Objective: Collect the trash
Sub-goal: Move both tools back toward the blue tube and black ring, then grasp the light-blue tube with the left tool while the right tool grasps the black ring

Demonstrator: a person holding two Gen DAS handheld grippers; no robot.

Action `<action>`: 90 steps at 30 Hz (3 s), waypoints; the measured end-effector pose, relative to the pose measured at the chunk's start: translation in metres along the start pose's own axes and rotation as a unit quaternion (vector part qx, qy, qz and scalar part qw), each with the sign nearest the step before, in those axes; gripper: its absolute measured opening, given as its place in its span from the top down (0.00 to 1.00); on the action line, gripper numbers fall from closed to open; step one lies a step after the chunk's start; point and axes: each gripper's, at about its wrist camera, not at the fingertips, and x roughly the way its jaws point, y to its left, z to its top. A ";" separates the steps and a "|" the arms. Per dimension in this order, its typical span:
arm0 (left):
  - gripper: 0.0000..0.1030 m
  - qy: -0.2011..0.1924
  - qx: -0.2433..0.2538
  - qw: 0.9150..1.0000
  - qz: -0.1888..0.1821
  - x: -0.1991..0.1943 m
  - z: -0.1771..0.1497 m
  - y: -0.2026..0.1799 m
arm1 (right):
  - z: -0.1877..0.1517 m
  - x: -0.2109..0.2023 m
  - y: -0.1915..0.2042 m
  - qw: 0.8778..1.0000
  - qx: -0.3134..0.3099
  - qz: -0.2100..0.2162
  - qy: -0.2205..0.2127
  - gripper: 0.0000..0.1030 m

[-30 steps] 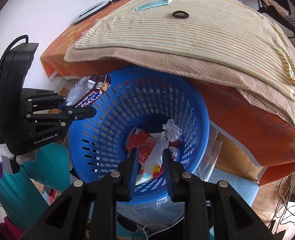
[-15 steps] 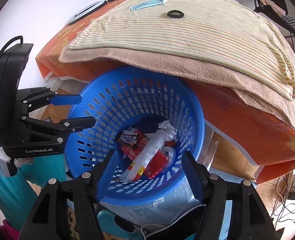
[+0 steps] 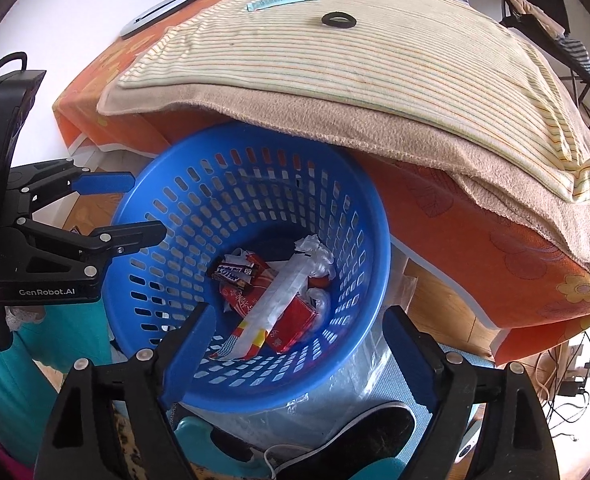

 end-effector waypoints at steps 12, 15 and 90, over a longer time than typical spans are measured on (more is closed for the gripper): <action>0.31 -0.009 -0.005 1.000 -0.006 -0.010 0.011 0.001 | 0.007 -0.013 -0.007 0.998 0.005 -0.057 -0.027 0.12; 0.31 -0.014 -0.005 1.000 -0.007 -0.014 0.016 0.002 | 0.010 -0.016 -0.011 0.998 0.015 -0.047 -0.033 0.12; 0.56 -0.038 -0.003 0.998 0.041 0.062 0.276 0.105 | 0.178 0.020 -0.057 0.993 0.028 0.027 -0.113 0.33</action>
